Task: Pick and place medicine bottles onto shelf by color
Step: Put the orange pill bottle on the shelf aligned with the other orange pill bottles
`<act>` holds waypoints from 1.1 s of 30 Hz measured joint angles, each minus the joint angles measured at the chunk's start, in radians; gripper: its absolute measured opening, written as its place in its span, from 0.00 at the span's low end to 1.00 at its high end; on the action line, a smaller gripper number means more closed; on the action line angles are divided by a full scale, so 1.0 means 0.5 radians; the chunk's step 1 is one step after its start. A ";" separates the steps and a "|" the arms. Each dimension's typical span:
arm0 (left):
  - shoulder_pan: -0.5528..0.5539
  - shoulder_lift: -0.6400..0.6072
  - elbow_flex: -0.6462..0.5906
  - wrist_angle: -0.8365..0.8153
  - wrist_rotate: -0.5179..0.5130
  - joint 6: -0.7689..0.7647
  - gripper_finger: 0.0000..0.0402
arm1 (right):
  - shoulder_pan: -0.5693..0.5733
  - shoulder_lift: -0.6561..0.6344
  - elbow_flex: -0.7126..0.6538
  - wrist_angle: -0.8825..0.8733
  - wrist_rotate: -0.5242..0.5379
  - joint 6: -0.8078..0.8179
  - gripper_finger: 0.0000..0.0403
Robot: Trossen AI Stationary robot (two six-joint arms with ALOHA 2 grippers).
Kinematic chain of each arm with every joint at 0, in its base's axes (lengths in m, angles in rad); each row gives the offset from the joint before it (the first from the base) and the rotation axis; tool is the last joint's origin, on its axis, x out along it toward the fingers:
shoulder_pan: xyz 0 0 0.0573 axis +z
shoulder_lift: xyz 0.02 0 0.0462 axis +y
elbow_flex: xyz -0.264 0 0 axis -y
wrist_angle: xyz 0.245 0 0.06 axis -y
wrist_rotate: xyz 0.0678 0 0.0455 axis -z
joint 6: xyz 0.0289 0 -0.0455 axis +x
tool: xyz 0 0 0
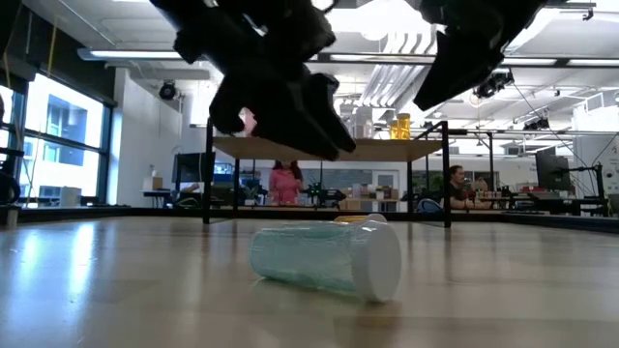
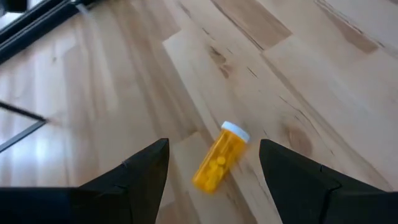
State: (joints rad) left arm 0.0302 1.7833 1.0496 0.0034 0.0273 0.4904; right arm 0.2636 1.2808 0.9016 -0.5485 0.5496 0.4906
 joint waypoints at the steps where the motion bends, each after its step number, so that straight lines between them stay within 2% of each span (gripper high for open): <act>1: -0.001 0.033 0.026 0.001 0.001 0.015 0.60 | 0.009 0.000 0.000 0.000 0.001 0.003 0.37; 6: 0.000 0.197 0.144 -0.009 0.104 0.023 0.60 | 0.027 0.000 0.000 0.018 0.004 0.006 0.37; 14: 0.003 0.360 0.237 -0.025 0.137 0.056 0.60 | 0.026 0.000 0.000 0.031 0.009 0.005 0.37; 33: 0.089 0.455 0.236 -0.067 0.068 0.026 0.60 | 0.026 0.001 0.000 0.044 0.008 -0.010 0.37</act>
State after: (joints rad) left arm 0.0748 2.0109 1.1675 -0.0301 0.0611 0.5035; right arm 0.2766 1.2812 0.9016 -0.5263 0.5539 0.4854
